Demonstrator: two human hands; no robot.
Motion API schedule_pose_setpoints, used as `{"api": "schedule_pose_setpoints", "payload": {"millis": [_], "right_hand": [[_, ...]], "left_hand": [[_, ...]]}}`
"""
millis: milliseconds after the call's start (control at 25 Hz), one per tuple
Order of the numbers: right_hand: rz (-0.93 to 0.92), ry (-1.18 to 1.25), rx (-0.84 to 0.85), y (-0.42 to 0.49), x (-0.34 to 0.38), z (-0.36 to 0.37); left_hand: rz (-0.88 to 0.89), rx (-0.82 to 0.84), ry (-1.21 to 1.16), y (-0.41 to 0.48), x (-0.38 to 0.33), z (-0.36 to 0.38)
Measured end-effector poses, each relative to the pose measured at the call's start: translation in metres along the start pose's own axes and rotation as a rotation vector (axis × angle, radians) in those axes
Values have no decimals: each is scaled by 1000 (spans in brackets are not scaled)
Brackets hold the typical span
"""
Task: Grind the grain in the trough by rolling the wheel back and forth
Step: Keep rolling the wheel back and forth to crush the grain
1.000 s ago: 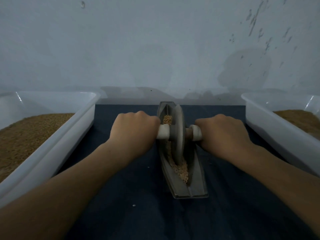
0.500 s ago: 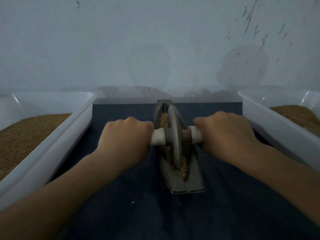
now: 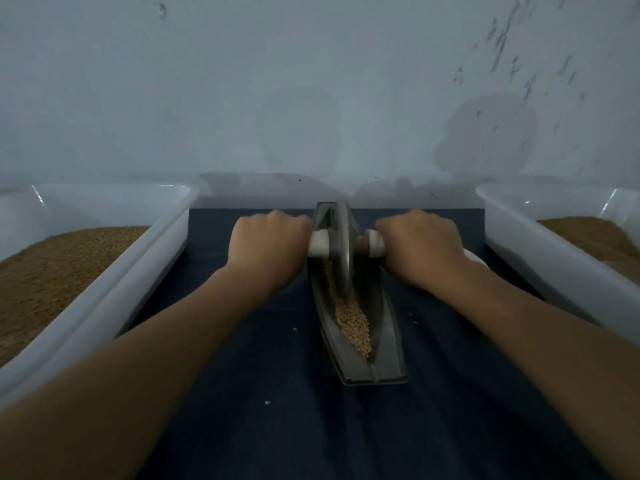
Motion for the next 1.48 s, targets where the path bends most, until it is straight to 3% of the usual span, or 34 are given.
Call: {"api": "schedule_pose_setpoints", "payload": {"millis": [200,320,520,640,800,880,1200,1360,1480], "right_hand": [[-162,-128,-153,-64,4,-27],[-88,-75,-90,-49,-3,-9],[66,60,-30,18,-5,13],[0,2,-20,10,-3,6],[-198,-120,-157,-46,5,-20],[-157,-96,-132,-58,1,-26],[39,19,-22,25,-6,11],[9,7,-31,-7,-7,5],[-138,-103,-148,-55,-3,-14]], "left_hand": [[107,-169,50,-49,5,-36],[93,-43,123,-32,0,-23],[16,34,98,25,-4,4],[-2,35,34,9,-1,2],[77,-68,16,-50,1,-20],[101,-126,53,-51,1,-31],[-37,29,69,20,-3,6],[19,-4,56,-3,-4,-7],[95,-120,79,-44,-2,-31]]}}
Point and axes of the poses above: each hand's wrist, its own y-axis towards the middle knuckle, its own z-axis out of the palm, x = y × z, the point moved 3 cm from there along y, towards the middle knuckle, and after that the axes turned 11 degrees about y, right-handed, at the moved point
